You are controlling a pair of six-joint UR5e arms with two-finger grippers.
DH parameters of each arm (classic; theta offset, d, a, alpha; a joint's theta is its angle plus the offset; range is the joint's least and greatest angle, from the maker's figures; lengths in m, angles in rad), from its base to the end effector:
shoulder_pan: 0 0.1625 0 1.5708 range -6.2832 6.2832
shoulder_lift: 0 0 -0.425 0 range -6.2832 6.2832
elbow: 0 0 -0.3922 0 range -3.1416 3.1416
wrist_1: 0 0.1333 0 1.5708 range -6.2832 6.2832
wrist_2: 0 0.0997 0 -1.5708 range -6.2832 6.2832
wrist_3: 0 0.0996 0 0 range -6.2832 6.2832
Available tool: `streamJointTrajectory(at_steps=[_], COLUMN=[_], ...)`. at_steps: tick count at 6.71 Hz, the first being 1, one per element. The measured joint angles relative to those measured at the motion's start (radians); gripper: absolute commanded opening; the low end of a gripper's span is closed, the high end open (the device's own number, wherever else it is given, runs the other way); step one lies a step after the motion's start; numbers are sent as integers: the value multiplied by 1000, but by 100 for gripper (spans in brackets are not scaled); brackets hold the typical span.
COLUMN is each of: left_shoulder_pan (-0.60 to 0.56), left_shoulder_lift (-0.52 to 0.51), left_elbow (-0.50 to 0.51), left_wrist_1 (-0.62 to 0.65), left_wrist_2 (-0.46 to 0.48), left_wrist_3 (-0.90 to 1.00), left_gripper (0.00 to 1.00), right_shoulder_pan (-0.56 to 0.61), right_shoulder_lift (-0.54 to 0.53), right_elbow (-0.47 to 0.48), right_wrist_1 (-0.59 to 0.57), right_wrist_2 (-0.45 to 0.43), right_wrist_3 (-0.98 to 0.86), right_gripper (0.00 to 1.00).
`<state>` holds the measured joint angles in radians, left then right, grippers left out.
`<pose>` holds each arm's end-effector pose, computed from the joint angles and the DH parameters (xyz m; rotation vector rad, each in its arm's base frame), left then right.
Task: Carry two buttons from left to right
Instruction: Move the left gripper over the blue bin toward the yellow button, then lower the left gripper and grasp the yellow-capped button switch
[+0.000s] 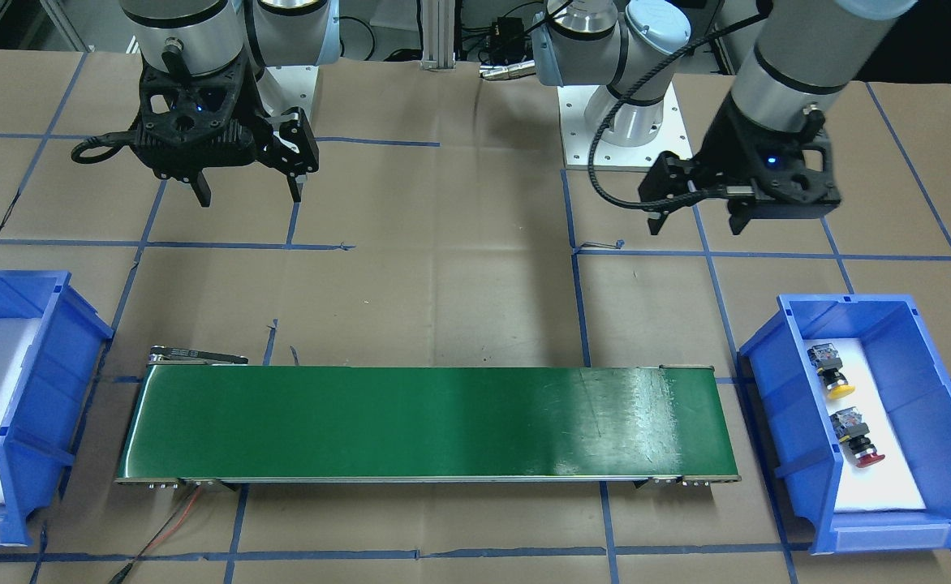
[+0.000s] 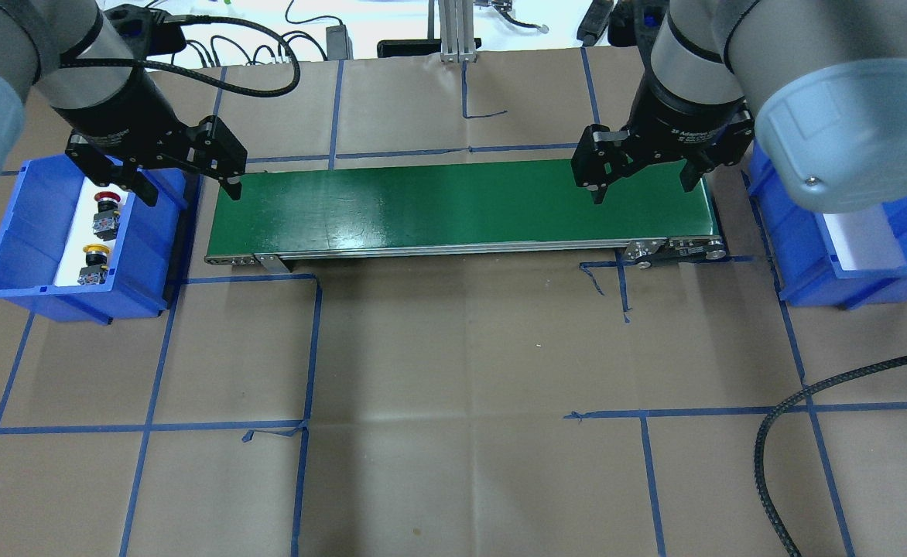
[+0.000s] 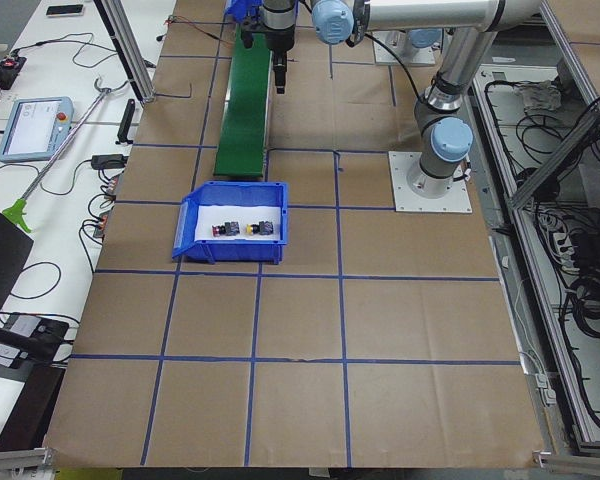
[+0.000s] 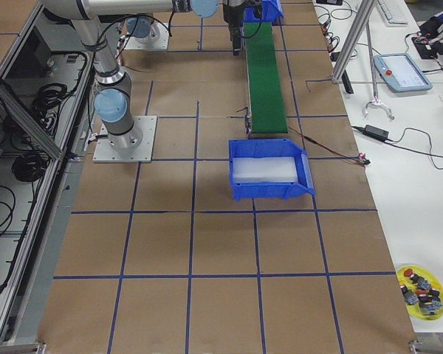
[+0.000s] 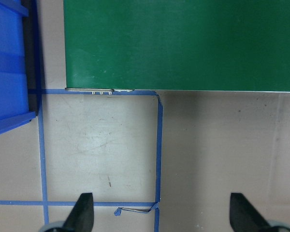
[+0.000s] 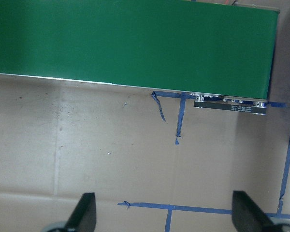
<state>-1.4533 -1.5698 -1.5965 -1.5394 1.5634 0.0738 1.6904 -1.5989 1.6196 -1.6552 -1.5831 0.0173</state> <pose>-0.0754 -0.5043 0.4789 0.0685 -3.1341 0.0115 0.1891 -0.4668 0.4862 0.1595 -3.1280 0.1009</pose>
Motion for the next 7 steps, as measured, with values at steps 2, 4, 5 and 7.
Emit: streamJointTrajectory(at_steps=[2, 4, 5, 7], left_shoulder_pan=[153, 325, 403, 492], left_shoulder_lift=[-5, -46, -81, -145], left_elbow=[5, 7, 7, -8], left_wrist_1=[-1, 24, 54, 134], left_wrist_2=[3, 4, 4, 4], left_wrist_3=[144, 341, 443, 553], left_gripper=[100, 100, 100, 100], right_shoulder_pan=[0, 0, 0, 0], right_shoulder_lift=[2, 4, 5, 6], right_elbow=[2, 2, 2, 0], right_wrist_1=[0, 0, 0, 0], right_wrist_2=[0, 0, 0, 0], right_wrist_3=[-1, -2, -1, -1], right_gripper=[100, 100, 100, 100])
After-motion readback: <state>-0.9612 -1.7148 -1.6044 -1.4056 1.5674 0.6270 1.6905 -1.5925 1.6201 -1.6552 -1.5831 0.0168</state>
